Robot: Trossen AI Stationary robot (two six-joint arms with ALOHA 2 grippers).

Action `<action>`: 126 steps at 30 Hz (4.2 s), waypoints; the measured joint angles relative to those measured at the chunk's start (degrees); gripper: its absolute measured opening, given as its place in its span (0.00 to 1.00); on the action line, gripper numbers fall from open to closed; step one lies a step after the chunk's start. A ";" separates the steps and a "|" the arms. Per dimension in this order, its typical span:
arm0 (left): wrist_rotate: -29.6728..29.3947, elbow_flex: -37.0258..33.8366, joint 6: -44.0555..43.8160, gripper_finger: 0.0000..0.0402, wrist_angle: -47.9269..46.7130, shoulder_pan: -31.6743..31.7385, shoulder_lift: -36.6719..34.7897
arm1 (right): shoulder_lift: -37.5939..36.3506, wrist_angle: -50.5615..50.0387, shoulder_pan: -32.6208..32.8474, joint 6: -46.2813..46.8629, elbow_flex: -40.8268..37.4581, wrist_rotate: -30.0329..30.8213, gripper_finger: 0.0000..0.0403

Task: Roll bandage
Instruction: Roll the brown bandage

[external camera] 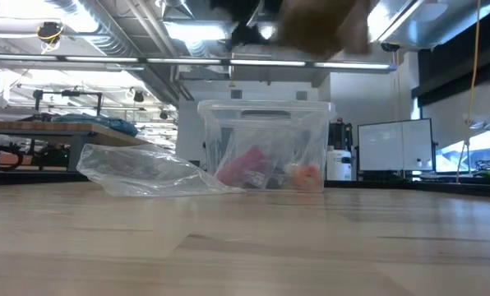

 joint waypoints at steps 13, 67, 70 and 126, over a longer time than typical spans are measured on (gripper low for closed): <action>27.52 2.09 -5.43 0.57 4.04 5.36 -3.43 | 0.00 -3.99 0.00 5.85 0.00 -0.18 0.00; -1.74 -4.48 19.84 0.57 25.00 -16.84 6.44 | -5.62 1.38 -1.62 -19.17 13.64 18.52 0.00; -1.87 -4.34 19.85 0.57 29.30 -16.45 8.99 | -5.60 1.33 -1.62 -19.52 13.64 18.47 0.00; 8.53 0.76 21.99 0.02 51.12 -27.36 7.74 | 2.08 -21.44 -23.19 1.89 0.86 -4.50 0.00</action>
